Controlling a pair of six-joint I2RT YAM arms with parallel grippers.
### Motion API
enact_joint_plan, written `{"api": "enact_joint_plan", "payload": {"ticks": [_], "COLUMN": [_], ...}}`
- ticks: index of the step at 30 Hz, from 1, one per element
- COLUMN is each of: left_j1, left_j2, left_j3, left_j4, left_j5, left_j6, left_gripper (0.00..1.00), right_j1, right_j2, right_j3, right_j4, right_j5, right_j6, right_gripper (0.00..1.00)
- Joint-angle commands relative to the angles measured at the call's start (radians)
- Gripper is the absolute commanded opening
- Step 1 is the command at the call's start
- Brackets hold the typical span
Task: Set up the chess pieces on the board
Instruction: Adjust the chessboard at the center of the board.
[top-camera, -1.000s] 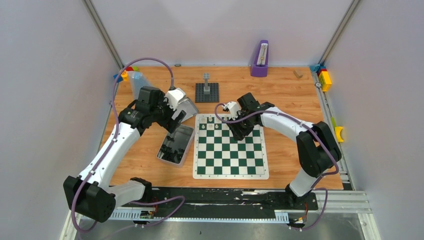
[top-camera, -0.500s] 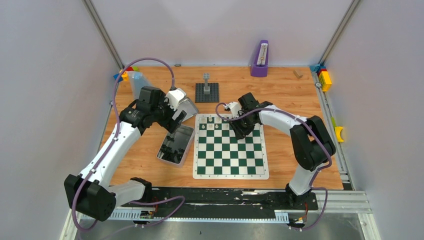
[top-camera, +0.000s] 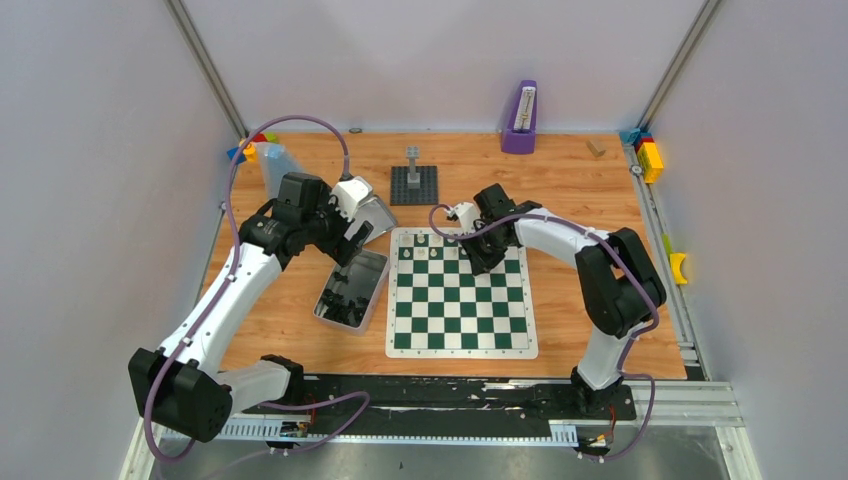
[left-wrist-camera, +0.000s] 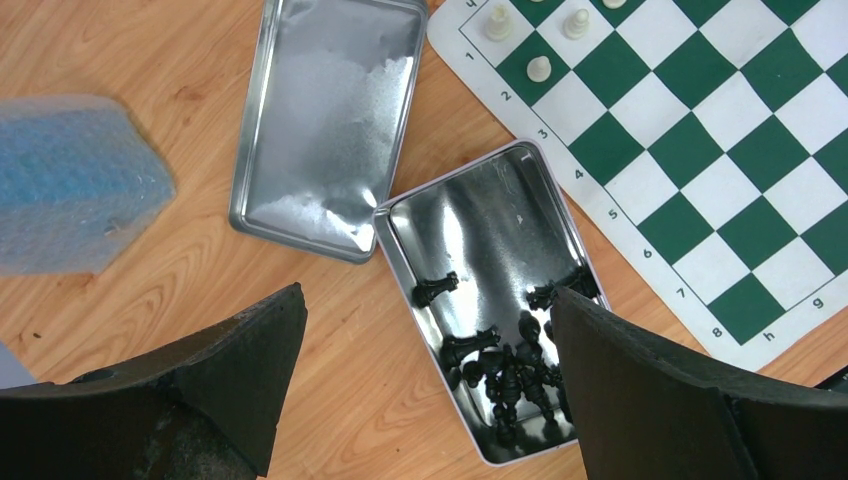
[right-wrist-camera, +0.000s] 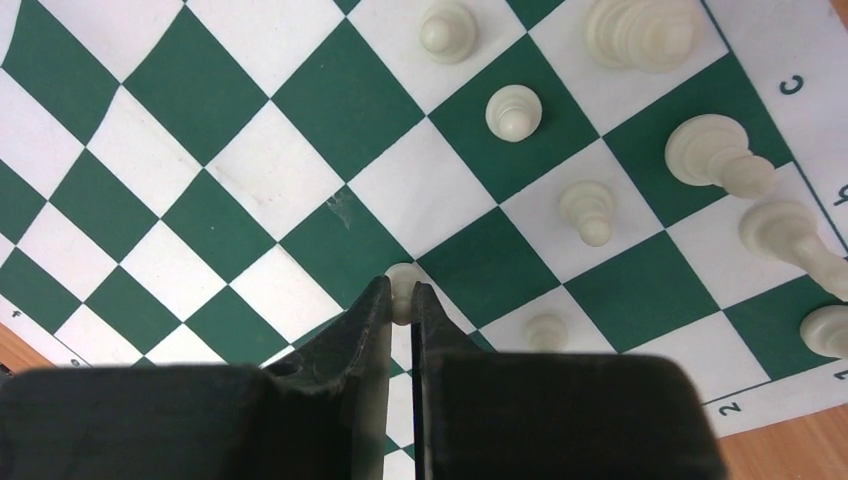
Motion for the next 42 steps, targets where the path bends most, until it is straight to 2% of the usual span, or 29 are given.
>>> {"api": "enact_joint_plan", "payload": {"ticks": [1, 7, 14, 31, 42], "left_j1": [0.004, 0.005, 0.005, 0.005, 0.005], "left_j2": [-0.007, -0.006, -0.008, -0.005, -0.002], "left_j3": [0.008, 0.004, 0.009, 0.01, 0.005], "left_j4": [0.012, 0.011, 0.011, 0.009, 0.02], "left_j5": [0.005, 0.01, 0.006, 0.01, 0.012], "left_j6": [0.009, 0.005, 0.006, 0.003, -0.002], "left_gripper": [1.0, 1.0, 1.0, 1.0, 1.0], "right_j1": [-0.023, -0.093, -0.148, -0.166, -0.166], "right_j2": [-0.04, -0.089, -0.063, 0.034, 0.076], "right_j3": [0.062, 0.106, 0.139, 0.138, 0.12], "right_j4": [0.001, -0.02, -0.023, 0.003, 0.018], "right_j5": [0.007, 0.009, 0.041, 0.084, 0.092], "right_j6": [-0.013, -0.005, -0.011, -0.015, -0.015], "right_gripper": [0.05, 0.02, 0.02, 0.05, 0.12]}}
